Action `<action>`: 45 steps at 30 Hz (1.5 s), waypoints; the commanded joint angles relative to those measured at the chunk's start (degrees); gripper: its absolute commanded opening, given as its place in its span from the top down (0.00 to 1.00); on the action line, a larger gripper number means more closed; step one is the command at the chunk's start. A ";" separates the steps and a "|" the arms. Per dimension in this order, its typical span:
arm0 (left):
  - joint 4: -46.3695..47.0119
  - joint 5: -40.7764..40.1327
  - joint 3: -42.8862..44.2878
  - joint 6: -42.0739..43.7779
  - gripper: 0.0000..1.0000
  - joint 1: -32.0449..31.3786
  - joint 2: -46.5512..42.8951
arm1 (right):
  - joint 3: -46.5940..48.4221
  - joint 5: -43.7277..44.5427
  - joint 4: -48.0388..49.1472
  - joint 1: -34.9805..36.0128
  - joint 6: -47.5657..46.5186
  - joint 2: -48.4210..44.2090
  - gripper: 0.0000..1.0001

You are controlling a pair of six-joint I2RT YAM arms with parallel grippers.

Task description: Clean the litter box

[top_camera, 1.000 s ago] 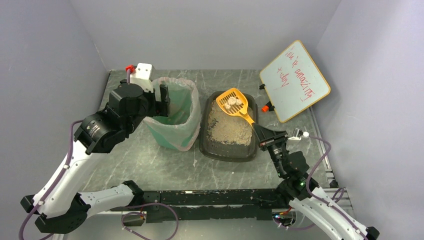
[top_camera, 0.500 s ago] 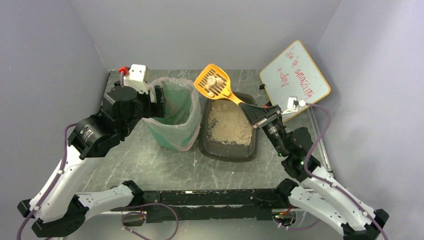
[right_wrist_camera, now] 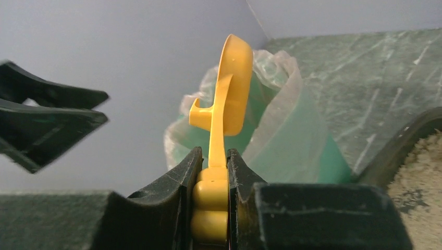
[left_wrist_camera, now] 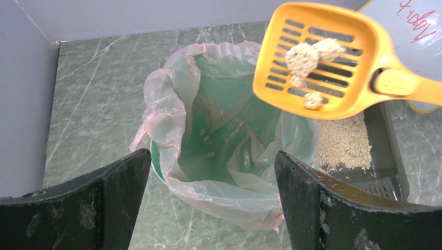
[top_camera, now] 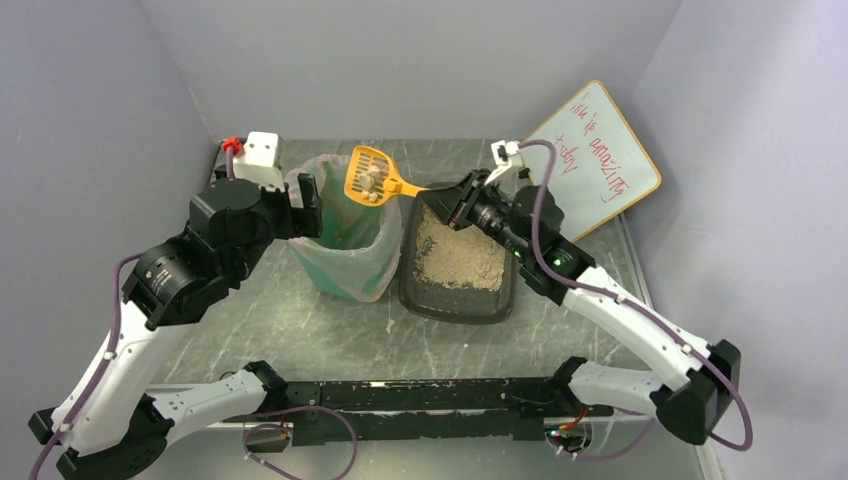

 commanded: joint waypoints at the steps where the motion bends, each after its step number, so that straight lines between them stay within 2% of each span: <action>1: 0.32 -1.61 0.35 1.59 0.06 -0.23 -1.05 | 8.63 -0.85 -7.08 2.14 -14.30 3.64 1.00; 6: 1.06 -1.46 -0.71 1.67 0.06 -0.16 -1.64 | 20.52 5.01 -19.21 6.55 -27.44 9.15 1.00; 10: 1.89 -1.21 -1.53 1.86 0.06 -0.23 -1.78 | 26.24 10.07 -24.13 10.09 -35.21 11.58 1.00; 19: 2.77 -0.19 -2.81 2.19 0.06 -0.15 -1.60 | 34.05 16.88 -29.74 17.28 -53.02 14.40 1.00; 24: 3.33 -0.30 -3.38 2.23 0.06 -0.17 -1.87 | 34.68 21.12 -28.51 20.19 -58.81 13.59 1.00; 31: 4.14 0.48 -4.10 2.36 0.06 -0.19 -1.54 | 30.06 24.49 -22.73 20.37 -54.82 7.71 1.00; 37: 4.85 1.33 -4.72 2.13 0.07 -0.18 -0.74 | 24.27 33.00 -21.06 20.30 -44.52 0.01 1.00; 40: 5.60 1.89 -5.02 2.03 0.07 -0.21 -0.28 | 20.75 37.64 -22.78 20.30 -37.09 -4.28 1.00; 45: 6.94 2.78 -5.24 1.79 0.07 -0.23 0.76 | 17.58 46.42 -33.28 20.35 -22.52 -9.35 1.00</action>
